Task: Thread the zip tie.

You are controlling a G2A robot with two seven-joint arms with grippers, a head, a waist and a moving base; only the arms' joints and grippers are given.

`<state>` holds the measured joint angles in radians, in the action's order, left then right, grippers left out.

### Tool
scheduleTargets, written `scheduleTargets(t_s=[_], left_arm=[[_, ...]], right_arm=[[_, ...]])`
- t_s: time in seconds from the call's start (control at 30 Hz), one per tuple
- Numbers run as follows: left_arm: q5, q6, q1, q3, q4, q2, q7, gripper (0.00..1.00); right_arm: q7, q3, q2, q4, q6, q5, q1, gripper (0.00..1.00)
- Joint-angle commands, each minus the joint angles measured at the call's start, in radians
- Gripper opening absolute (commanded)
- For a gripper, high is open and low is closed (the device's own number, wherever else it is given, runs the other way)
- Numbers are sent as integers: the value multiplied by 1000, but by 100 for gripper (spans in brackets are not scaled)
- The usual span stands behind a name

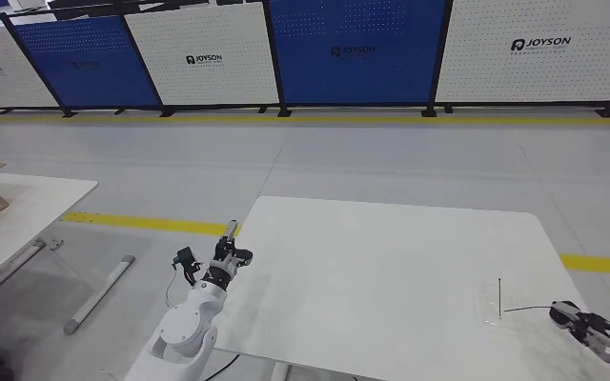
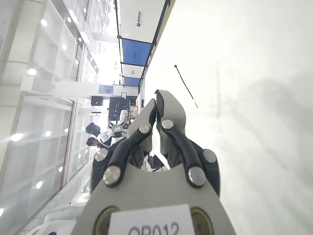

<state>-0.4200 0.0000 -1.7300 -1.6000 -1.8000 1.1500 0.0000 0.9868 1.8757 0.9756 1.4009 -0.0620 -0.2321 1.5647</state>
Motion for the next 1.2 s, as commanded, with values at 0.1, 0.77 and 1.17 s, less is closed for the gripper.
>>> scheduleTargets(t_s=[0.1,0.77,1.17], left_arm=[[0,0,0,0,0,0,0,100],[0,0,0,0,0,0,0,100],[0,0,0,0,0,0,0,100]], right_arm=[[-2,13,9,49,-48,-143,42,0],[-224,-39,32,293,31,-191,155,0],[-225,-119,42,361,6,-208,140,0]])
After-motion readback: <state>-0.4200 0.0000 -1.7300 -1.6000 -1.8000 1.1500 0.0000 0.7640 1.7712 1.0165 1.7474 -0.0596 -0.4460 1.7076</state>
